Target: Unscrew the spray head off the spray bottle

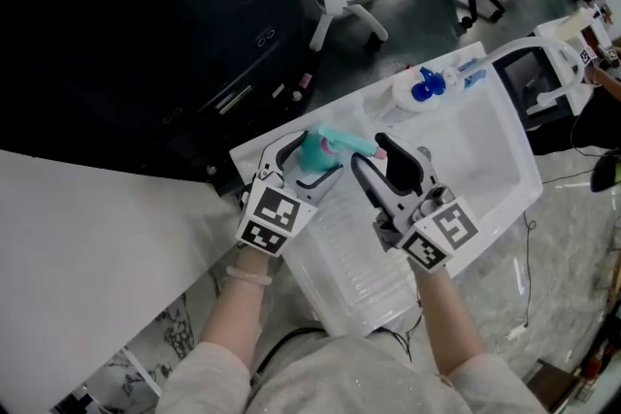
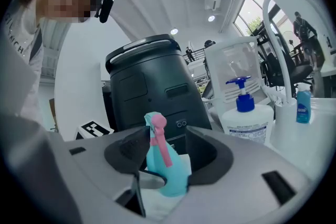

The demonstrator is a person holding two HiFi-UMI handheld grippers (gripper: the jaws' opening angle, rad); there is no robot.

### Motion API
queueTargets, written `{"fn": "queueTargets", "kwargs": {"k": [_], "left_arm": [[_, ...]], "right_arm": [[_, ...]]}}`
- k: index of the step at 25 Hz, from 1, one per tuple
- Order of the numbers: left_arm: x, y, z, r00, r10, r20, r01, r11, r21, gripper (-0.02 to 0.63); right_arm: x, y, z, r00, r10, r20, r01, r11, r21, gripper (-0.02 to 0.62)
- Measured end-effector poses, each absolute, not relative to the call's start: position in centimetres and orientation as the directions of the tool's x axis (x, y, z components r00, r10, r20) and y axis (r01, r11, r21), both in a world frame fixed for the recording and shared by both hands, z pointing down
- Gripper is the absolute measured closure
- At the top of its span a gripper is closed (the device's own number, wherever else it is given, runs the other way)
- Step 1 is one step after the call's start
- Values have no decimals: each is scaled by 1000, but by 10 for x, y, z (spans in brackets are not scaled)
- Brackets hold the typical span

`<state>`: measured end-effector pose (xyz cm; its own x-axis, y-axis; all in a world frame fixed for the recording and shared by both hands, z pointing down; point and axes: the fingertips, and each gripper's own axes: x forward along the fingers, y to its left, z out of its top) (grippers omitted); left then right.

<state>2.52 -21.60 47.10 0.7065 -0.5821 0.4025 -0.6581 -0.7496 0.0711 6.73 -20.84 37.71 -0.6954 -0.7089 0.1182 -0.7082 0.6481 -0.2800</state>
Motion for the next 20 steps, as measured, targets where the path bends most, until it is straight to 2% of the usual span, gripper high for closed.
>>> {"fn": "queueTargets", "kwargs": {"k": [11,20], "left_arm": [[25,-217,470,705,-587,398,-664,-743,79,270],[25,-218,471,705,-588,395,-665,-743,81,270]], "right_arm": [[58,-234,368,-678,-729,95,-728,646,-230,426],[59,-219,368,-685,-721,102,-725,663,-184,419]]}}
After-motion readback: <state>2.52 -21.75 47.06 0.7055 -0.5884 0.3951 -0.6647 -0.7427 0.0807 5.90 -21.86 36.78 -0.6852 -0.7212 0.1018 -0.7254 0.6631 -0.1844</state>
